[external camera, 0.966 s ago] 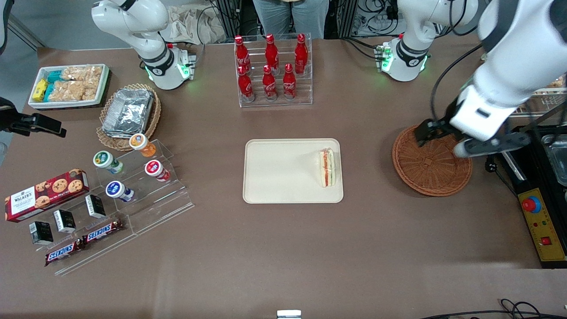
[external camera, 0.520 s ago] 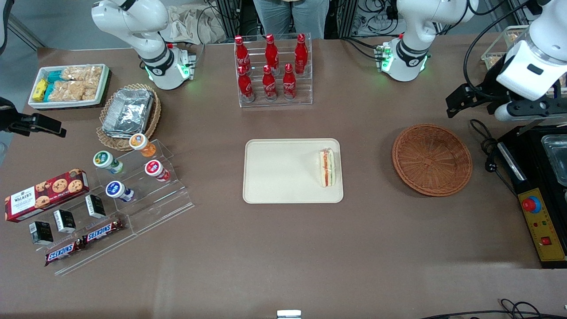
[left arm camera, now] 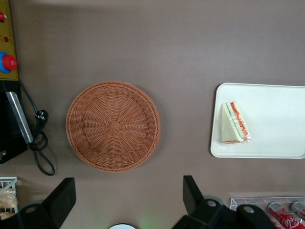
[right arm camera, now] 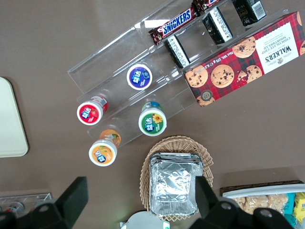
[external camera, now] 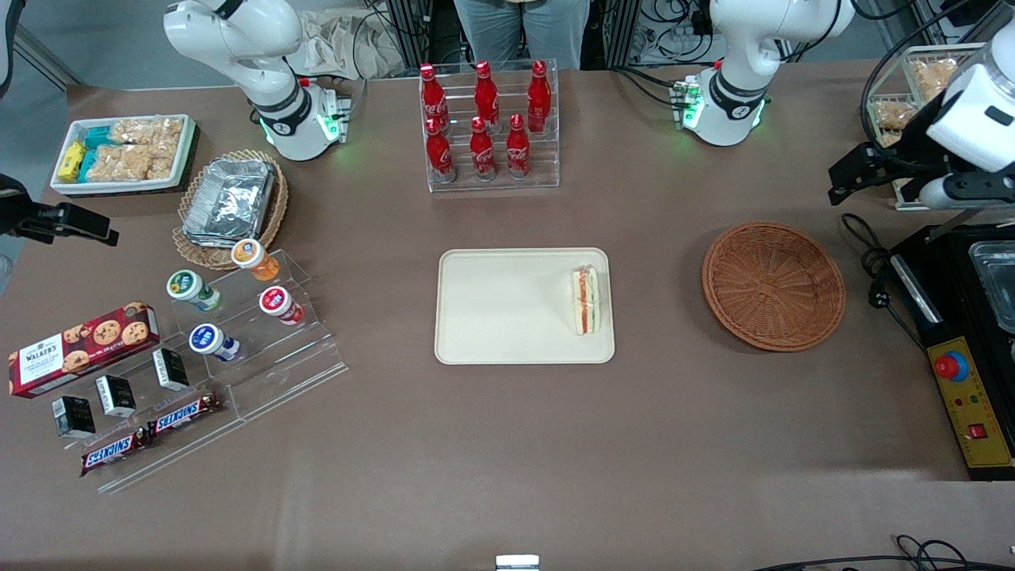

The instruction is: Place sandwich from basket to tray

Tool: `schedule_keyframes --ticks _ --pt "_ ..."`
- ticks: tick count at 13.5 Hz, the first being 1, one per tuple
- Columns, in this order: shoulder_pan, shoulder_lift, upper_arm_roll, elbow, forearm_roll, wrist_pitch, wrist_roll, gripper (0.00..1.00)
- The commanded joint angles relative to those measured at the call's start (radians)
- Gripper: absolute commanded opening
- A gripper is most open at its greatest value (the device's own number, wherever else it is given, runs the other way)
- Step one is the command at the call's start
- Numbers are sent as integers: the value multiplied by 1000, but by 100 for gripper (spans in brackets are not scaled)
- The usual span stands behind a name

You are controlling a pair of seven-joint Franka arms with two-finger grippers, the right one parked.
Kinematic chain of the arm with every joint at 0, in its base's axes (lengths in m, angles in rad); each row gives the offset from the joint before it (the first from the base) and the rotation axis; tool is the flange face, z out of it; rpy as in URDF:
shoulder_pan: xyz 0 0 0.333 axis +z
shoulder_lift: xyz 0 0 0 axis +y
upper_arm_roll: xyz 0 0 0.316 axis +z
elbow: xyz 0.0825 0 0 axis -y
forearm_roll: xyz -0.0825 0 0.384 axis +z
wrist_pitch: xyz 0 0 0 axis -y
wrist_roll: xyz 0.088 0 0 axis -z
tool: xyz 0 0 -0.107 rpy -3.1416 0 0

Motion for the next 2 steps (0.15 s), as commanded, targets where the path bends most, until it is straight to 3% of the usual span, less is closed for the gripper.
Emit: schedule_keyframes --ticks 1,2 --pt "48 -17 -34 -18 14 3 13 100" --pt "62 -17 -46 -18 17 3 13 100"
